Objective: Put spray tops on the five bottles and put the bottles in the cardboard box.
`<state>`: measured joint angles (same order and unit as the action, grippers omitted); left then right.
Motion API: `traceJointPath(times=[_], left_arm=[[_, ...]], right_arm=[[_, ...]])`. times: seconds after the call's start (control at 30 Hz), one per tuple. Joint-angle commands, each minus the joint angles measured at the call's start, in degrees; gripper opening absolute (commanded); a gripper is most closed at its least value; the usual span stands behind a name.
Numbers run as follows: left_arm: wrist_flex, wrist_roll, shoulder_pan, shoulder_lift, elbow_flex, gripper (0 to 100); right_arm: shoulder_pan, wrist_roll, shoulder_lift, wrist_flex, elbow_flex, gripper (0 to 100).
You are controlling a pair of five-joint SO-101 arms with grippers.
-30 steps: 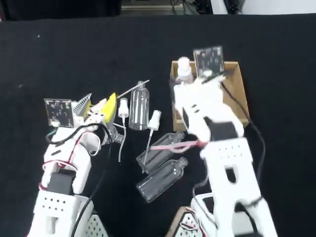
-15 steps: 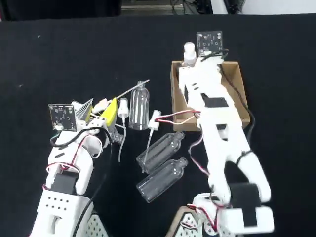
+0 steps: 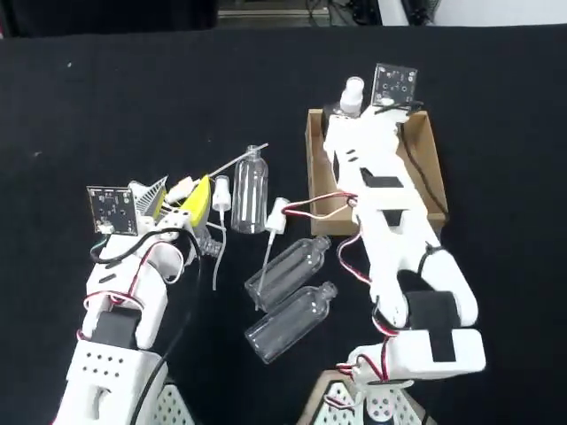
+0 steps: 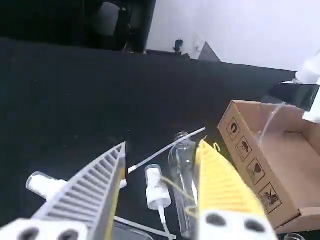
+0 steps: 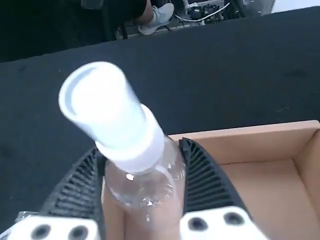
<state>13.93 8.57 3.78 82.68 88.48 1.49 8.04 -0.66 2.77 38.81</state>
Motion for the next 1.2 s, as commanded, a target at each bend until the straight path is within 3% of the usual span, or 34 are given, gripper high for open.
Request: traceJointPath(times=[0.0,0.4,0.63,1.17], left_arm=[[-1.5,0.4,-0.1,0.3,-0.2,22],[-1.6,0.4,-0.1,0.6,0.3,22],[-1.6,0.4,-0.2,0.6,0.5,22],[-1.6,0.3,-0.2,0.6,0.5,22]], right_arm=[[-0.5,0.6,0.0,2.3,-4.2,1.1],[1.5,0.5,-1.4,2.5,-4.4,1.1],[1.2,0.5,-5.1,10.7,-3.6,1.1],[2.6,0.5,-5.6,10.8,-2.7,1.5]])
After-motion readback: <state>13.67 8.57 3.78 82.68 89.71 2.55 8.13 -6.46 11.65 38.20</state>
